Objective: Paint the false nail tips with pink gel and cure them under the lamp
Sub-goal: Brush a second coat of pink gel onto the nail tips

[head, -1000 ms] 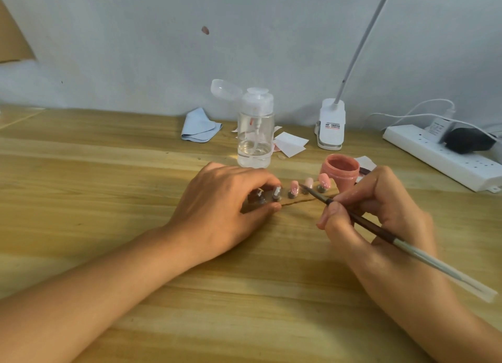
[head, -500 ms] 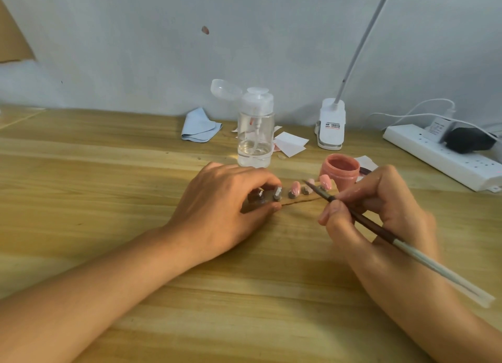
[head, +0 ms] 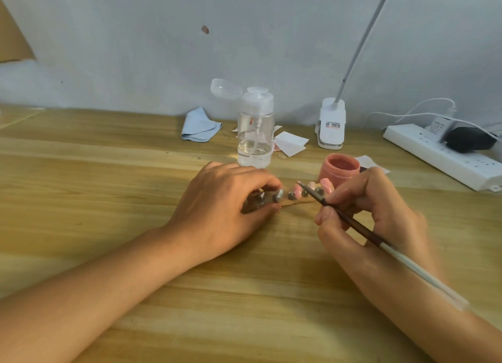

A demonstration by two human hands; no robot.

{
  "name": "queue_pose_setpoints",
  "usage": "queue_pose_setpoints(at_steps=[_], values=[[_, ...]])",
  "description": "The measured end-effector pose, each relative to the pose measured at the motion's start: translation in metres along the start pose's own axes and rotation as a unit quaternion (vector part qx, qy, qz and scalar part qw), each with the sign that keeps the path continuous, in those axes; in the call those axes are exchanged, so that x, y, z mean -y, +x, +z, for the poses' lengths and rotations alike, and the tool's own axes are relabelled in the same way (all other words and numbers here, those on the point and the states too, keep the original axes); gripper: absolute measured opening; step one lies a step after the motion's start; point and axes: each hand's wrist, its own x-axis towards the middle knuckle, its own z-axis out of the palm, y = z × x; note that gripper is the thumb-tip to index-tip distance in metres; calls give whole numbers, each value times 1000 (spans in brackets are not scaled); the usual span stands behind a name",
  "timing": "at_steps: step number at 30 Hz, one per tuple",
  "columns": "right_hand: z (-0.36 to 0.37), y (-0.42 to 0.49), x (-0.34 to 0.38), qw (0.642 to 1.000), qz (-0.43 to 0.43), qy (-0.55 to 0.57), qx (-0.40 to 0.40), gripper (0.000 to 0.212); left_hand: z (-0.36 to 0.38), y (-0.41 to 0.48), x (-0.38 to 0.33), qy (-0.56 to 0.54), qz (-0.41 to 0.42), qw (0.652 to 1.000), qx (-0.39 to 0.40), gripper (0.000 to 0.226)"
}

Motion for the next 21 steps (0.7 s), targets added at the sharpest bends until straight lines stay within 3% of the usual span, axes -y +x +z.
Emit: queue_pose_setpoints(at_steps=[21], values=[[1,-2,-4,1000,11,-12,-7,16,0,0,0,5,2,1000,0,18]])
